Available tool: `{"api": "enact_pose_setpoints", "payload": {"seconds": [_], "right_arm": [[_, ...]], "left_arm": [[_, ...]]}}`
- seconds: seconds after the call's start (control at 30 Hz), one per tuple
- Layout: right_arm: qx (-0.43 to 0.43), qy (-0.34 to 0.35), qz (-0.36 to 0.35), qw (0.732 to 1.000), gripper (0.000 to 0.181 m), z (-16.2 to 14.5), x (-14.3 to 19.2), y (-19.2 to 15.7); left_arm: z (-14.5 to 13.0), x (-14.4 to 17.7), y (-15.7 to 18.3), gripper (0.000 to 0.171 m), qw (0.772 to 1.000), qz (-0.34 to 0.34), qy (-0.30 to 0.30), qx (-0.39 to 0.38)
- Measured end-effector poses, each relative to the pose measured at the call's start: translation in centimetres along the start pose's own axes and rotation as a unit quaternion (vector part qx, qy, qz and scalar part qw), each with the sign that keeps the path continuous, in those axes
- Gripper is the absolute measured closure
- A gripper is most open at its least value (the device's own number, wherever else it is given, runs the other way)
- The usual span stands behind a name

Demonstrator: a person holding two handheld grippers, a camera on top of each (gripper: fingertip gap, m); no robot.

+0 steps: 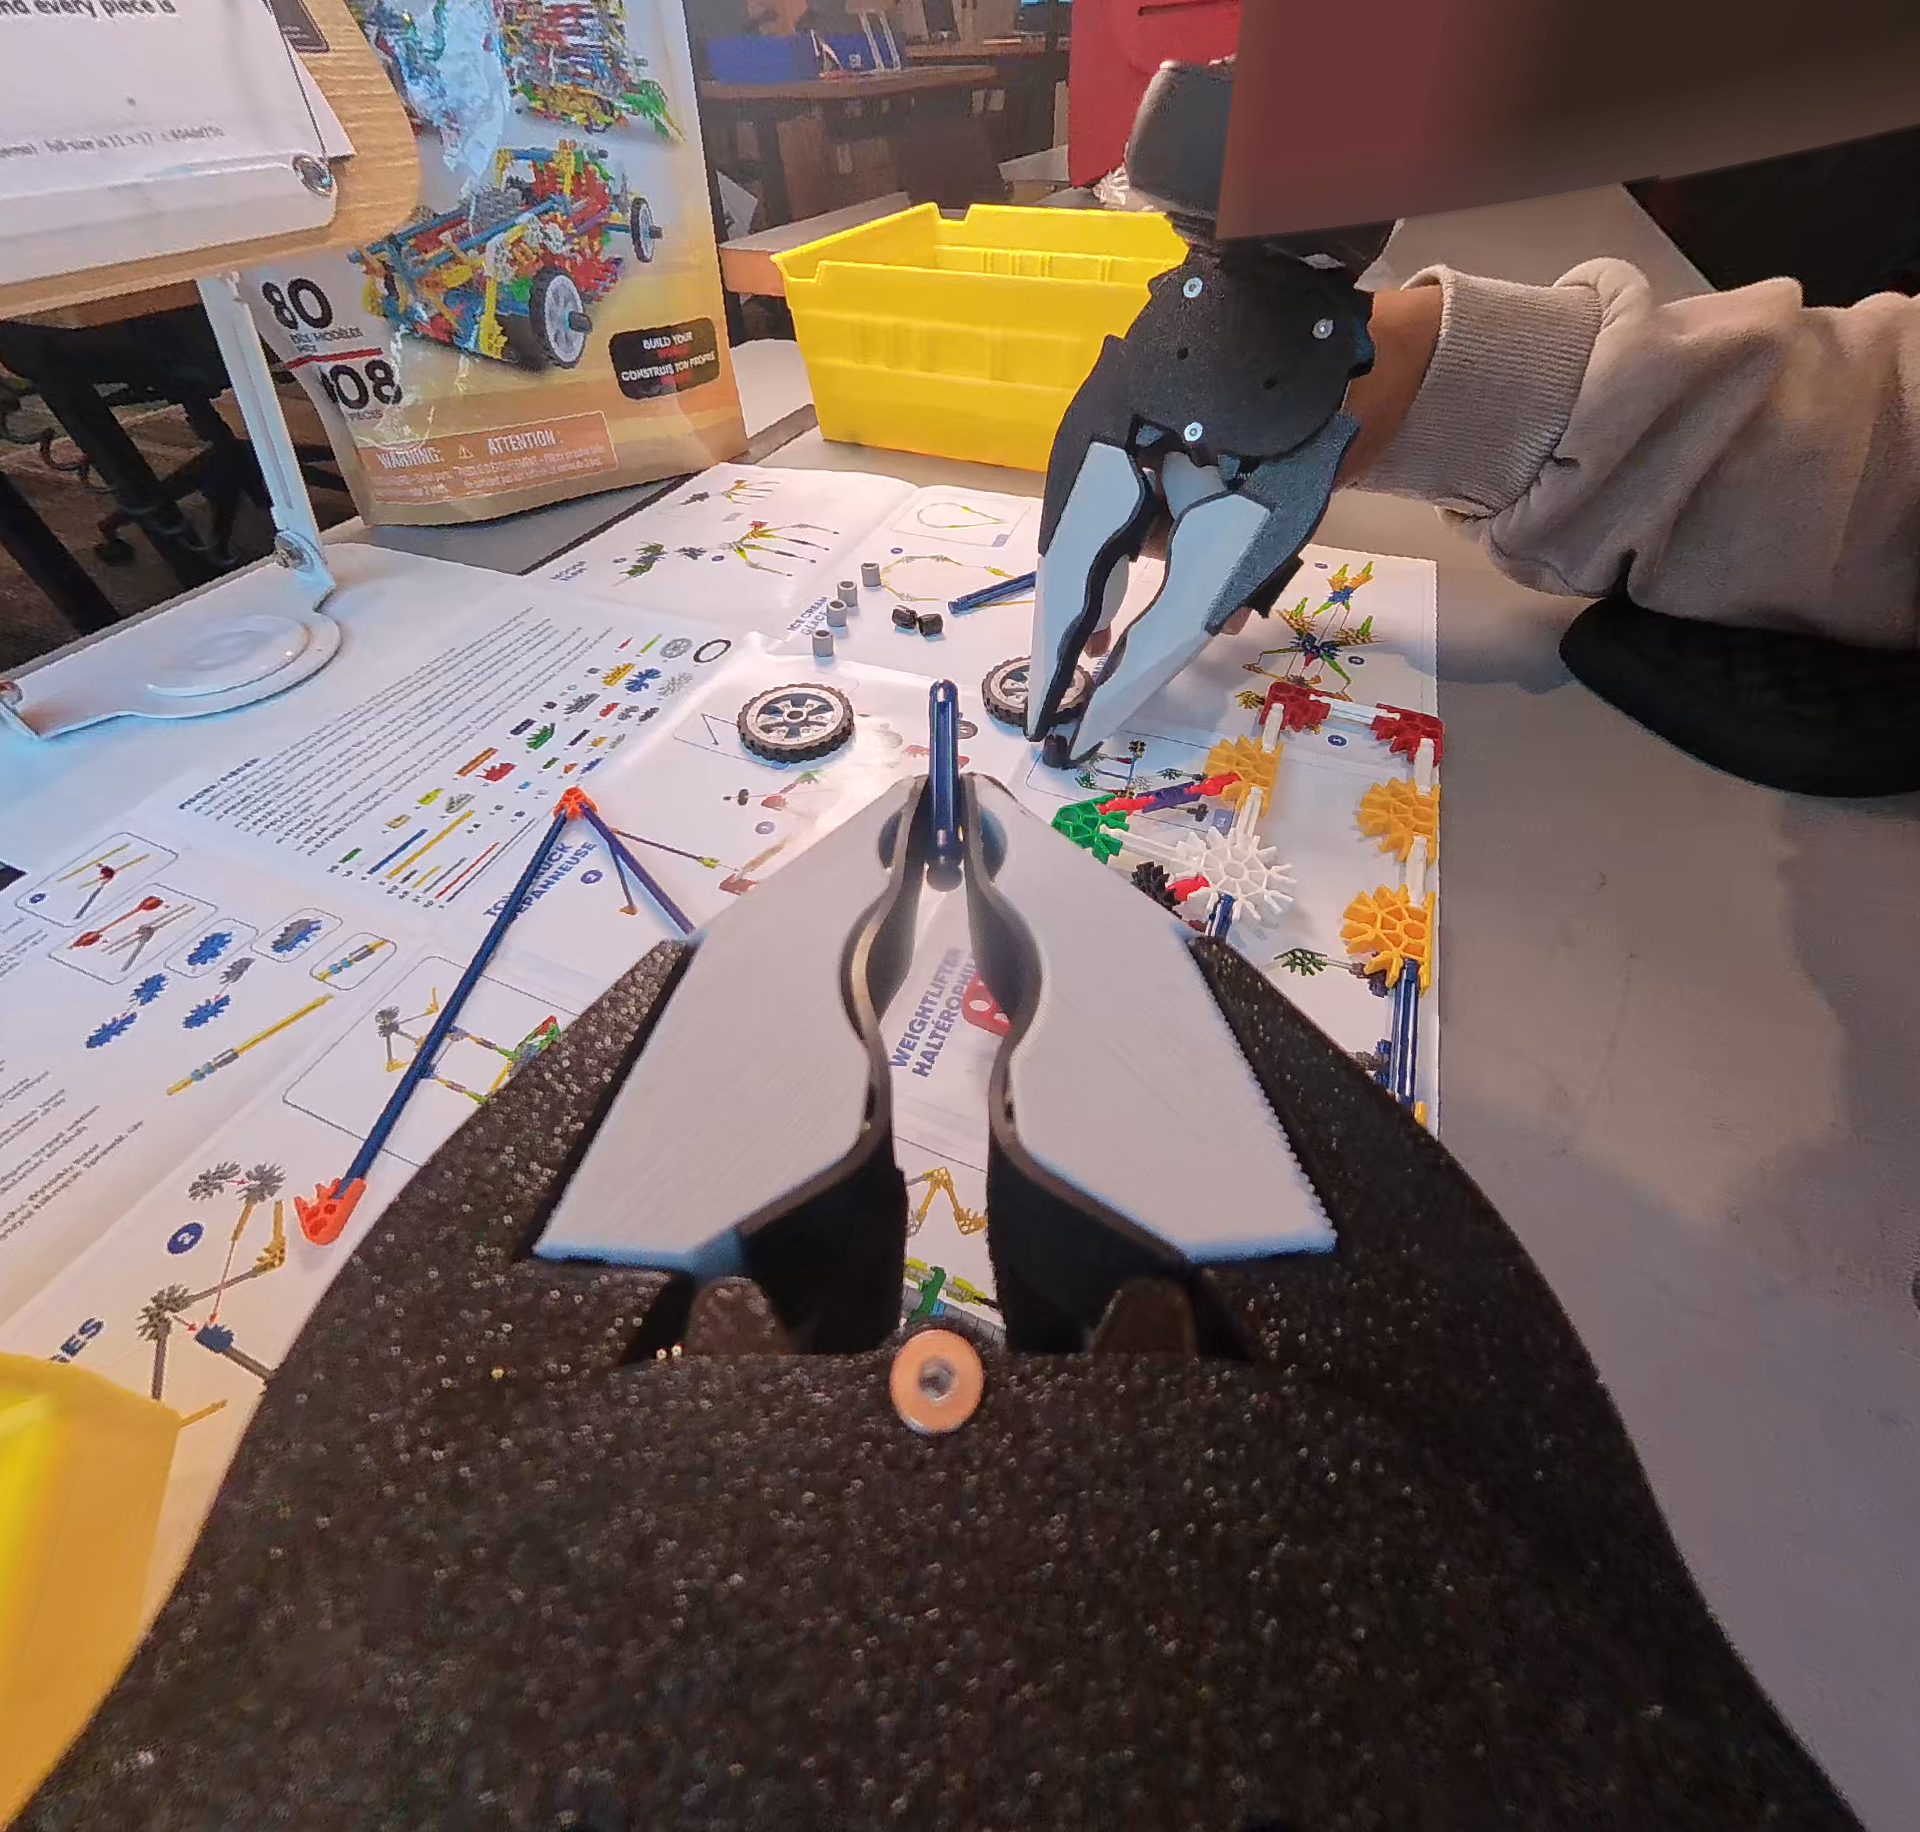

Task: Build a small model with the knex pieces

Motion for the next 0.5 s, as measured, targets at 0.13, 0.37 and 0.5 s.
{"api": "enact_pose_setpoints", "payload": {"seconds": [0.13,0.37,0.5], "right_arm": [[-0.001,0.0,-0.007,1.0,0.172,-0.02,0.08,0.2],[-0.001,0.005,-0.015,1.0,0.171,0.01,0.35,0.41],[0.006,0.016,-0.025,1.0,0.171,0.43,0.75,0.54]], "left_arm": [[0.01,0.0,-0.01,0.168,1.0,0.0,0.0,0.001],[-0.02,-0.01,0.01,0.168,1.0,-0.001,-0.001,0.001],[-0.02,0.0,-0.01,0.168,1.0,-0.001,0.0,0.002]]}}
Point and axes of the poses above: each gripper's, where its closed fingertips meet, x back along the fingers, z out of its top, y = z × x across the jaws, the point moved 5 cm from there along x, back along the fingers, and after that the axes turned 15 degrees about x, right-handed, at the moved point
